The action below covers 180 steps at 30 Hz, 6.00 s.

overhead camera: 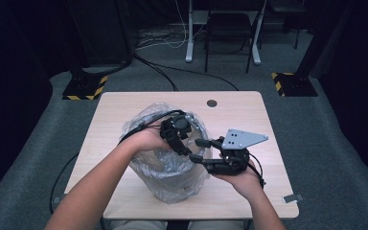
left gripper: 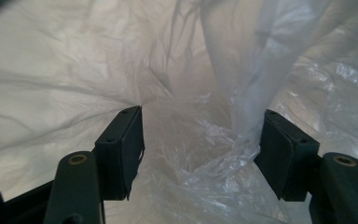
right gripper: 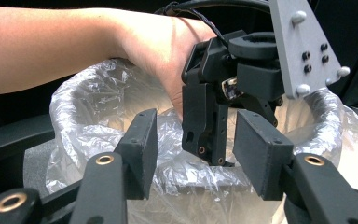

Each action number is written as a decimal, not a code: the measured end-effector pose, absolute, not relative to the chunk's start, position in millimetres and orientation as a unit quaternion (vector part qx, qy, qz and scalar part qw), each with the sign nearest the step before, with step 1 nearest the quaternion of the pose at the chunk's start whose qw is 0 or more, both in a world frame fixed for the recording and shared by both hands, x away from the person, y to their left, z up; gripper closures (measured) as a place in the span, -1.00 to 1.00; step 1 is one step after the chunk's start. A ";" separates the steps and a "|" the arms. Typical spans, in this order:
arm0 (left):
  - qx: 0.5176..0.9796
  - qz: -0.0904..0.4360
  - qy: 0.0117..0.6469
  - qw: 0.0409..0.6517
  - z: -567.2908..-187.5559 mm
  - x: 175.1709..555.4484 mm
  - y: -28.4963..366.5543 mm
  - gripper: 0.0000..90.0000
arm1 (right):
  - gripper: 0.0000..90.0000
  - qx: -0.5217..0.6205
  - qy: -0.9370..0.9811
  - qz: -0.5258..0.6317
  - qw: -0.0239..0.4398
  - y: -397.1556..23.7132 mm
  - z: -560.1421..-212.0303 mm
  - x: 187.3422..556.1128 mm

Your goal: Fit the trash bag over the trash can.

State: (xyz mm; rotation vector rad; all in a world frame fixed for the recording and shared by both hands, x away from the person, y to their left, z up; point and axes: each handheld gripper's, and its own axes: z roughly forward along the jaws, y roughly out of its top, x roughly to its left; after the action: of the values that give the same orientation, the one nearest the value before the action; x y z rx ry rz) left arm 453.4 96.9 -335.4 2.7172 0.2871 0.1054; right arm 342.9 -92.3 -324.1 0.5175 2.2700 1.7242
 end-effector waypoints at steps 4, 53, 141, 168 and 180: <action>0.974 0.048 0.101 0.197 -333.2 451.5 96.6 -0.17 | 0.08 0.177 0.776 0.593 0.123 -92.2 -324.5 342.8; 0.983 0.064 0.067 0.160 -302.7 432.2 110.2 -0.14 | 0.06 0.175 0.770 0.602 0.122 -91.0 -327.9 343.1; 0.904 0.120 0.243 0.332 -307.9 482.0 241.9 0.99 | 0.05 0.176 0.764 0.608 0.124 -90.4 -329.9 341.1; 0.864 0.148 0.289 0.384 -313.1 460.6 297.6 -0.10 | -0.09 0.190 0.753 0.615 0.137 -106.5 -318.2 335.3; 0.839 0.162 0.299 0.425 -317.4 433.6 332.1 -0.15 | -0.13 0.215 0.754 0.600 0.159 -128.5 -315.9 336.2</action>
State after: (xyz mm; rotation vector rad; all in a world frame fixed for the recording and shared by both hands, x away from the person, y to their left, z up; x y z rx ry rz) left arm 433.6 332.1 -317.4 2.0969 0.7474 0.4051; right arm 336.2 -128.5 -315.9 0.6134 2.1565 1.7148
